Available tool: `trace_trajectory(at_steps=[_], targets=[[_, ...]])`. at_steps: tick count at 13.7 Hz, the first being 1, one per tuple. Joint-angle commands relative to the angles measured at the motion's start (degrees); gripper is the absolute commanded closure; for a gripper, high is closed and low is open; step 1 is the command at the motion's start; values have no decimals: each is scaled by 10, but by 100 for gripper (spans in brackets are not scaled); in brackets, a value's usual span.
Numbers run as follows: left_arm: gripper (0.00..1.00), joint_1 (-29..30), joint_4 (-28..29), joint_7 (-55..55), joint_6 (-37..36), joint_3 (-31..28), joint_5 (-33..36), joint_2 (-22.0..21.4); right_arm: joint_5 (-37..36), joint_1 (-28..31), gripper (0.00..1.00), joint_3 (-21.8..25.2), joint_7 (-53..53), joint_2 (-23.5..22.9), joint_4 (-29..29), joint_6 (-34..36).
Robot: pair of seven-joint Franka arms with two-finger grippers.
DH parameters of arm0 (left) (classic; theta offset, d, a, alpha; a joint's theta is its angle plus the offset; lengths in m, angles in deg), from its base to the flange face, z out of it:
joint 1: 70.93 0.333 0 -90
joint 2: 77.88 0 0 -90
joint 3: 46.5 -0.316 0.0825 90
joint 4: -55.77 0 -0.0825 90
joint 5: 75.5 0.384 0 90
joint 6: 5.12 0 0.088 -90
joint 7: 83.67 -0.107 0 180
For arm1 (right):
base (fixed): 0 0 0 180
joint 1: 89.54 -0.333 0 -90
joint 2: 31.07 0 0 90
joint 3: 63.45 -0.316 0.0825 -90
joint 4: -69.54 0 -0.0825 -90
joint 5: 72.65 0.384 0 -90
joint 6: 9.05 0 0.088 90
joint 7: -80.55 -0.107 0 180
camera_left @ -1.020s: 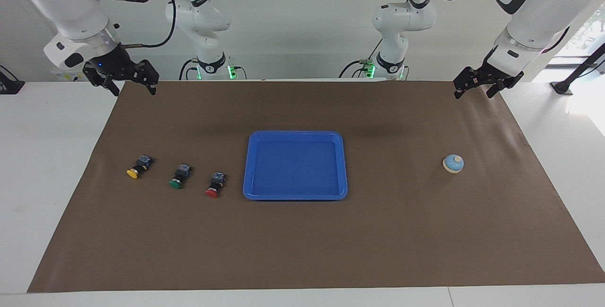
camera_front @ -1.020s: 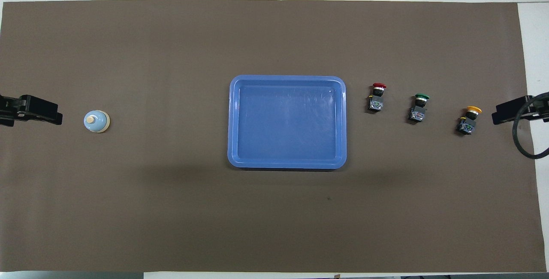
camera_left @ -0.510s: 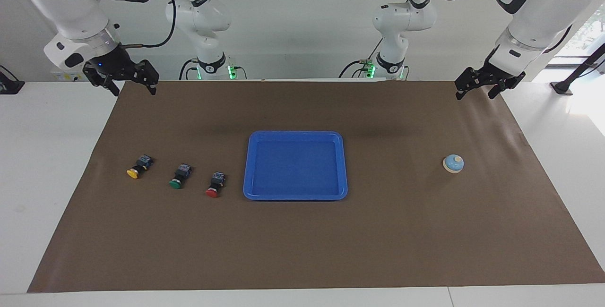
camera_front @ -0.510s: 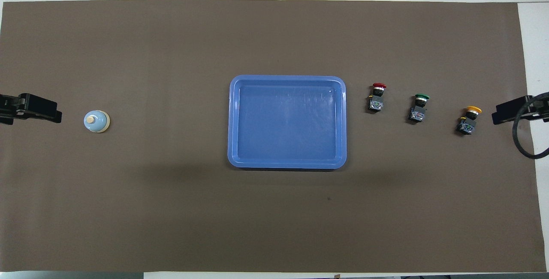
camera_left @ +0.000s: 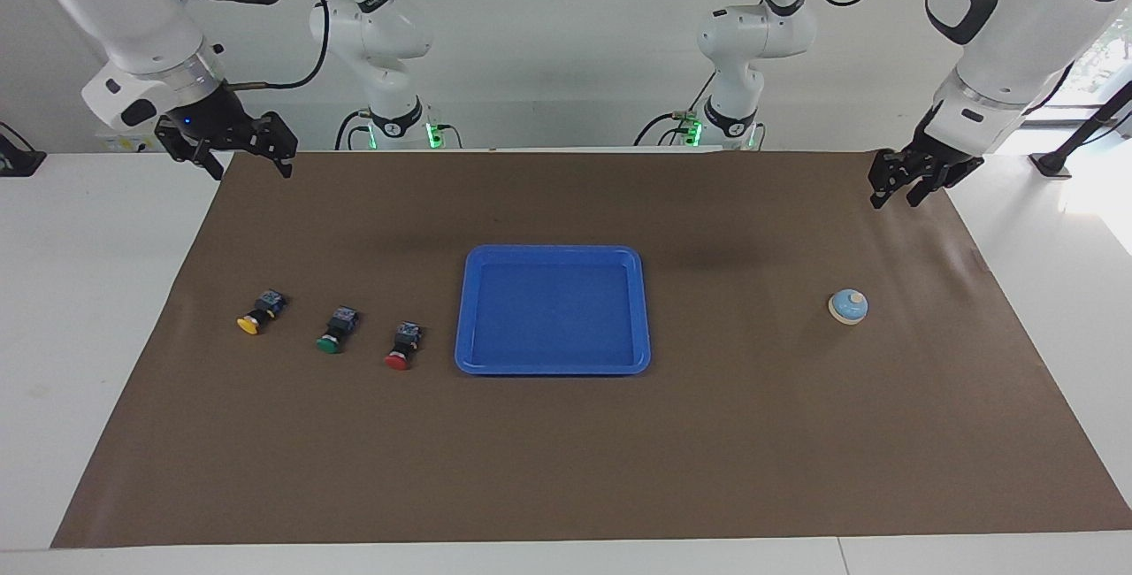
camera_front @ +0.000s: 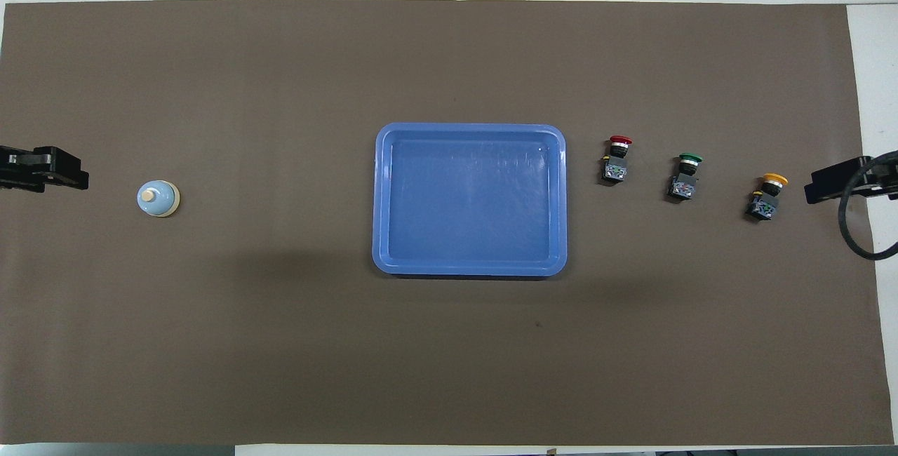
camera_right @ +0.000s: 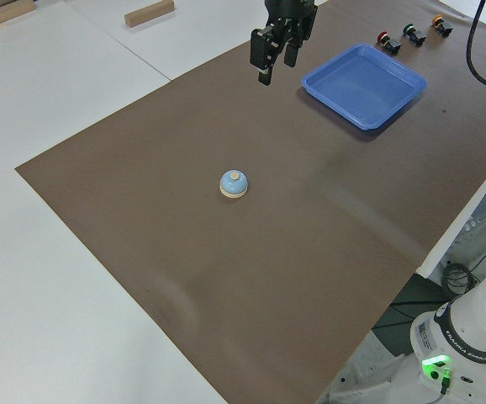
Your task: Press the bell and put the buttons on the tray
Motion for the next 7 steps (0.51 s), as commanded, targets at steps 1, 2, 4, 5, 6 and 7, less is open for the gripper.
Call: trace_trajectory(at_steps=[1,2,4,5,6,7], targets=[[100,14,16,-9,29,1,9,20,-2,5,0,-4,16,9,-8,0],[100,18,29,-9,44,2,9,25,-2,5,0,-4,16,9,-8,0],[100,38,56,-9,81,2,7,34,-2,5,0,-4,16,9,-8,0],[100,39,66,-9,101,2,7,46,-2,5,0,-4,16,9,-8,0],[100,40,69,-9,112,2,7,57,-2,5,0,-4,16,9,-8,0],[100,40,74,-8,123,1,7,68,-2,5,0,-4,16,9,-8,0]])
